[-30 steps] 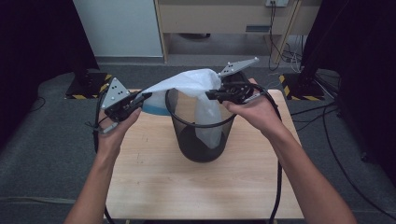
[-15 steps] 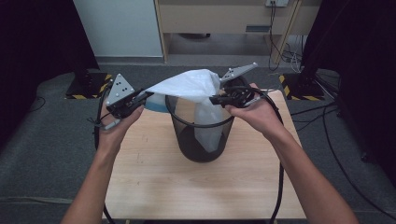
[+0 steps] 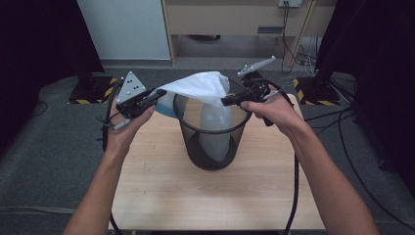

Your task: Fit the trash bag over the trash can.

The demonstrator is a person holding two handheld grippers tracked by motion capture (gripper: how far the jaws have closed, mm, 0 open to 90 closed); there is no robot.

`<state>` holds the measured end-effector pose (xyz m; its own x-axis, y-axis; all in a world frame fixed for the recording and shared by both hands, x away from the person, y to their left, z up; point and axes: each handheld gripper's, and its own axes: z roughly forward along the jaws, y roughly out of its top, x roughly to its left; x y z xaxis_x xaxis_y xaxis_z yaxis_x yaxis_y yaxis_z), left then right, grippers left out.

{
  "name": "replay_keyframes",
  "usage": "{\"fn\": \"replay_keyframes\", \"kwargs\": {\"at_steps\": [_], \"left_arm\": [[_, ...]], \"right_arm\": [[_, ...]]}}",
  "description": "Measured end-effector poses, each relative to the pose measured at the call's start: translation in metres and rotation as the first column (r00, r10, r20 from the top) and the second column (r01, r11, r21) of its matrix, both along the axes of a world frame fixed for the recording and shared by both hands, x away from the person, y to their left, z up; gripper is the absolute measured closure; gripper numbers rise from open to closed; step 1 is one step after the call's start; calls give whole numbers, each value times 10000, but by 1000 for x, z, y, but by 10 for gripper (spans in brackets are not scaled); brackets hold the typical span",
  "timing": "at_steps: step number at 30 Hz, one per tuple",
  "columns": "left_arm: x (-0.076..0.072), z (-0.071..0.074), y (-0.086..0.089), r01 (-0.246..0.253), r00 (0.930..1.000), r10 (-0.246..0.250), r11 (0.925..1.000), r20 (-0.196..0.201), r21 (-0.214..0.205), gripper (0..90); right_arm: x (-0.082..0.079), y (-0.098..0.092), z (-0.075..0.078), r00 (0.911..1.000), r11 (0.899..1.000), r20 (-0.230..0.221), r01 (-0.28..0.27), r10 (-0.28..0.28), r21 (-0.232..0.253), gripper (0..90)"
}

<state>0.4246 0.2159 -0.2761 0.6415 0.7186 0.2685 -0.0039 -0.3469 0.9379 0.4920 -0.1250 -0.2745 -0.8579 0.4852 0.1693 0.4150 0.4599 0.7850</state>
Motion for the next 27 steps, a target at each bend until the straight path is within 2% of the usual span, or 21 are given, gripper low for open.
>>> {"fn": "replay_keyframes", "kwargs": {"at_steps": [1,5,6,7,8,9,12,15,16,19,22,23,24,27], "left_arm": [[1,0,0,-22,10000,22,10000,-10,-13,849],[3,1,-3,-50,10000,50,10000,-66,-48,858],[4,1,-4,-57,10000,56,10000,-75,-16,858],[6,2,-7,-36,10000,36,10000,-83,10,858],[7,2,-9,-33,9999,33,10000,-115,27,858],[7,2,-9,-33,9999,33,10000,-115,27,859],[12,3,-15,-54,9998,54,10000,-194,8,863],[14,4,-18,-42,9998,42,10000,-187,3,868],[15,5,-21,11,9998,-10,10000,-214,36,868],[17,7,-26,69,9997,-68,10000,-226,55,868],[18,7,-29,125,9997,-123,9999,-216,95,865],[18,7,-29,125,9997,-123,9999,-216,95,860],[17,6,-30,159,9997,-156,9997,-177,168,847],[16,3,-28,139,9998,-136,9996,-114,235,794]], "right_arm": [[0,0,0,10000,10000,0,0,0,0,880],[-1,-1,-3,9995,9996,224,224,-220,-151,665],[-1,-1,-3,9995,9996,224,224,-220,-151,665],[-5,-2,-3,9985,9994,448,319,-313,-135,573],[-7,-1,-2,9978,9993,568,336,-327,-139,527],[-7,-1,-2,9978,9993,568,336,-327,-139,527],[-15,0,3,9947,9996,983,298,-299,26,429],[-18,1,5,9931,9997,1148,203,-220,154,391],[-21,4,6,9899,9996,1398,217,-242,194,323],[-21,10,8,9887,9998,1495,99,-121,152,291],[-19,14,10,9864,9999,1639,123,-141,118,395],[-19,14,10,9864,9999,1639,123,-141,118,395],[-17,15,11,9849,9999,1730,114,-118,30,592],[-10,12,10,9879,9994,1520,317,-298,-106,795]]}}
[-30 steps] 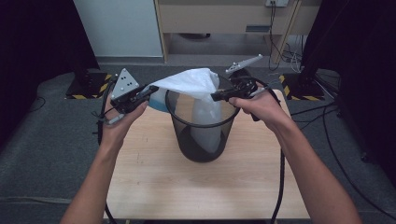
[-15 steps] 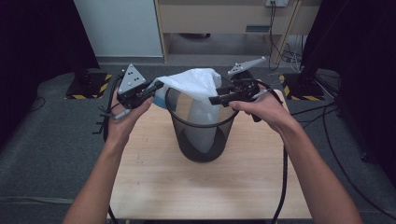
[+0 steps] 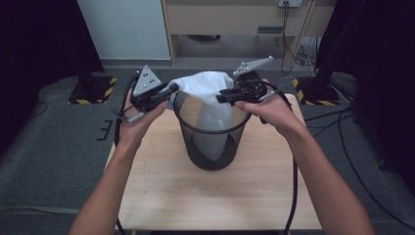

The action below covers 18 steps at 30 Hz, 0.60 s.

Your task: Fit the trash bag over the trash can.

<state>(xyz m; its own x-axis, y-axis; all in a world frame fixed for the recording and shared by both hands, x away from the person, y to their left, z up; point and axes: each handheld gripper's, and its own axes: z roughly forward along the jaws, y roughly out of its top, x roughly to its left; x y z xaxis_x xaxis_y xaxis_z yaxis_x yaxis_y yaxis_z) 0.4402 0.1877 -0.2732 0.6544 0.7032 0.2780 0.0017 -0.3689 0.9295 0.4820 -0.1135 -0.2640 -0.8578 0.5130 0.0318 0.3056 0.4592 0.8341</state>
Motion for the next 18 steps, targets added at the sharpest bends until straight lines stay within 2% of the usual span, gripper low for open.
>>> {"fn": "replay_keyframes", "kwargs": {"at_steps": [2,4,5,8,12,16,18], "left_arm": [[-1,-3,1,17,10000,-17,10000,-31,4,762],[-2,-6,3,96,9999,-96,10000,-69,13,763],[-5,-9,3,40,9991,-47,9999,-428,-147,753],[-6,-10,3,108,9993,-111,9999,-369,-64,699],[-9,-15,1,309,9994,-311,9994,-170,-133,594],[-10,-16,1,439,9989,-442,9989,-135,-179,618],[-10,-16,1,503,9987,-504,9986,-113,-158,683]], "right_arm": [[5,-5,-1,9995,9996,-160,275,-276,-39,869],[8,-9,-2,9982,9986,-301,520,-519,28,900],[10,-11,-2,9975,9982,-362,604,-603,24,900],[12,-14,-2,9965,9974,-444,714,-712,27,900],[14,-15,-5,9945,9958,-526,895,-905,-213,900],[15,-15,-6,9937,9950,-576,945,-963,-335,900],[15,-15,-6,9935,9947,-576,957,-977,-367,900]]}}
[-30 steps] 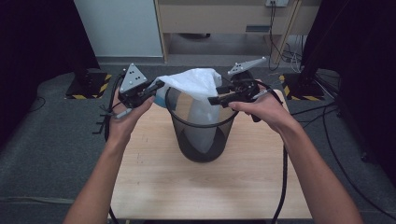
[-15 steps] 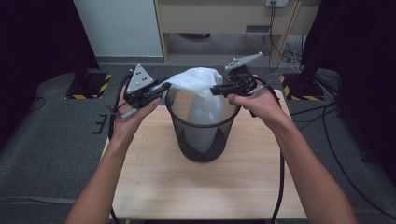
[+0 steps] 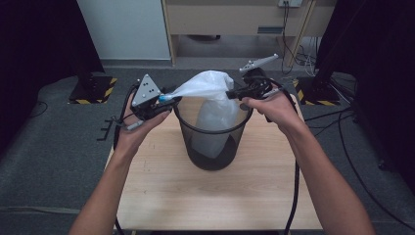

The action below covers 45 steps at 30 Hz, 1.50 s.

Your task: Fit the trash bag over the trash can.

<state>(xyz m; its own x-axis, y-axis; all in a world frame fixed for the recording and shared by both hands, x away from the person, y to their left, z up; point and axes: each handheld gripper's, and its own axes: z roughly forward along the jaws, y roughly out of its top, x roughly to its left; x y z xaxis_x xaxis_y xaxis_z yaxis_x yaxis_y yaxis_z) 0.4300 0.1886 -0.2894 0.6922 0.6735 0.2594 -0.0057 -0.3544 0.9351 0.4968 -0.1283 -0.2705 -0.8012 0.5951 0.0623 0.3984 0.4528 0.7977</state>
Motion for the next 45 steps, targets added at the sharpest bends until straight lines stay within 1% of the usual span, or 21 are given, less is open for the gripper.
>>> {"fn": "replay_keyframes", "kwargs": {"at_steps": [1,3,4,7,9,10,11,15,20,22,24,28,29,30,31,33,34,35,39,42,45], "left_arm": [[0,0,0,56,10000,-56,10000,-11,-1,683],[-1,2,-3,219,9997,-219,9998,-50,-14,790],[-1,2,-4,277,9996,-277,9996,-60,-20,815],[-2,3,-7,416,9991,-416,9991,-107,25,852],[0,4,-10,435,9990,-434,9990,-121,93,853],[0,4,-10,435,9990,-434,9990,-121,93,852],[1,4,-12,415,9991,-413,9991,-120,123,851],[2,7,-15,398,9992,-397,9992,-89,90,849],[1,10,-17,409,9991,-409,9991,-63,73,845],[0,10,-17,398,9992,-398,9992,-5,55,839],[0,11,-17,373,9993,-372,9993,-27,71,837],[0,10,-16,339,9994,-339,9994,9,55,809],[-1,9,-15,230,9997,-230,9997,95,-21,784],[-1,9,-15,230,9997,-230,9997,95,-21,749],[-2,8,-14,108,9999,-108,9999,84,-44,717],[-1,6,-12,9,10000,-9,10000,57,-74,633],[-1,6,-12,9,10000,-9,10000,57,-74,597],[-1,3,-10,-22,10000,21,9999,-35,-165,577],[-3,0,-10,38,10000,-37,9995,27,-318,442],[-3,0,-10,75,9999,-71,9993,102,-370,410],[-5,-1,-6,137,9998,-131,9991,170,-389,420]], "right_arm": [[-1,0,0,10000,10000,-62,5,-5,-58,900],[-4,1,-2,9993,9993,-187,-333,330,-176,900],[-6,2,-3,9988,9988,-198,-452,448,-212,900],[-12,4,-3,9974,9973,-127,-711,709,-182,860],[-15,5,-4,9971,9972,134,-745,746,-80,768],[-15,5,-4,9971,9972,134,-745,746,-80,768],[-16,5,-3,9971,9976,340,-688,684,109,639],[-17,5,-1,9956,9975,760,-587,556,390,413],[-16,11,2,9926,9954,955,-800,748,524,352],[-13,20,5,9932,9947,824,-868,821,550,285],[-10,26,6,9938,9938,700,-906,860,647,275],[-8,35,6,9904,9907,713,-1224,1181,587,336],[-8,39,5,9876,9896,835,-1367,1328,437,475],[-8,39,5,9876,9896,835,-1367,1328,437,475],[-6,39,5,9870,9886,798,-1433,1393,471,675],[-5,37,6,9874,9878,693,-1459,1420,549,791],[-5,37,6,9874,9878,693,-1459,1420,549,791],[-3,33,6,9892,9894,656,-1350,1314,535,855],[2,25,8,9951,9946,537,-863,832,583,897],[4,21,7,9976,9971,446,-548,525,519,900],[7,14,5,9992,9987,282,-281,269,422,900]]}}
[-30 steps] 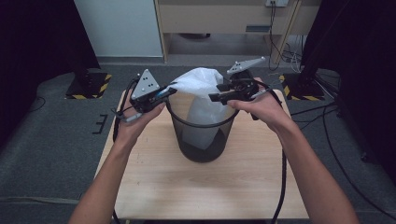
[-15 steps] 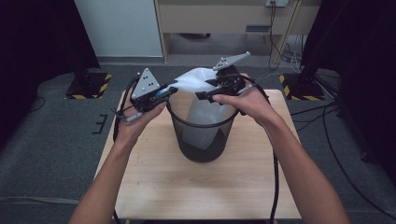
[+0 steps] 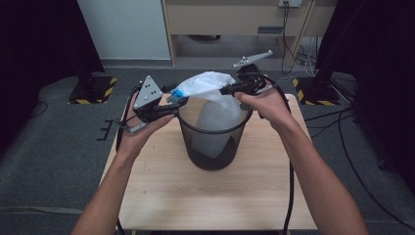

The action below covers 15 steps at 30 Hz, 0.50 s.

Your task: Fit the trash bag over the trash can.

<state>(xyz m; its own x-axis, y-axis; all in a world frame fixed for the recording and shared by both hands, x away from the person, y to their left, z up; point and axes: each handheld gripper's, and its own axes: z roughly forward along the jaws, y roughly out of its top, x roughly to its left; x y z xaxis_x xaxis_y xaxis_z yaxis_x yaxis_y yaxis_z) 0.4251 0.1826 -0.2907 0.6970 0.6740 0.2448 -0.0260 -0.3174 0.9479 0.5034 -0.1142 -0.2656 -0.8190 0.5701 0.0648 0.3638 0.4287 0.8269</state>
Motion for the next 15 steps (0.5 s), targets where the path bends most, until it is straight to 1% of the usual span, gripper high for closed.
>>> {"fn": "replay_keyframes", "kwargs": {"at_steps": [1,4,5,7,8,10,12,13,14,15], "left_arm": [[-1,0,1,33,10000,-33,9999,-7,-113,420],[-3,-1,1,73,10000,-72,9999,49,-148,426],[-3,-1,2,133,9999,-132,9998,46,-119,437],[-4,-1,1,207,9998,-206,9997,62,-134,499],[-4,-2,1,236,9997,-236,9997,52,-49,499],[-4,-2,0,304,9995,-304,9995,28,-33,538],[-3,-2,-1,281,9996,-281,9996,-40,-9,550],[-2,-3,-1,267,9996,-267,9996,-82,-25,551],[0,-3,-1,241,9997,-241,9997,-50,-21,553],[0,-3,-1,241,9997,-241,9997,-50,-21,554]], "right_arm": [[0,-1,0,9999,9999,-57,108,-109,-27,900],[2,-6,-3,9997,9997,-141,219,-220,-49,899],[2,-6,-3,9997,9997,-130,219,-220,-61,897],[2,-7,-3,9997,9998,-106,211,-212,-50,892],[2,-7,-3,9998,9998,-100,199,-199,-29,879],[0,-6,-1,9999,9999,-23,101,-101,7,810],[-3,-5,0,9999,10000,150,3,-3,-6,720],[-5,-5,0,9998,10000,207,8,-8,-9,655],[-7,-3,1,9991,10000,411,-58,58,-15,559],[-7,-3,1,9991,10000,411,-58,58,-15,559]]}}
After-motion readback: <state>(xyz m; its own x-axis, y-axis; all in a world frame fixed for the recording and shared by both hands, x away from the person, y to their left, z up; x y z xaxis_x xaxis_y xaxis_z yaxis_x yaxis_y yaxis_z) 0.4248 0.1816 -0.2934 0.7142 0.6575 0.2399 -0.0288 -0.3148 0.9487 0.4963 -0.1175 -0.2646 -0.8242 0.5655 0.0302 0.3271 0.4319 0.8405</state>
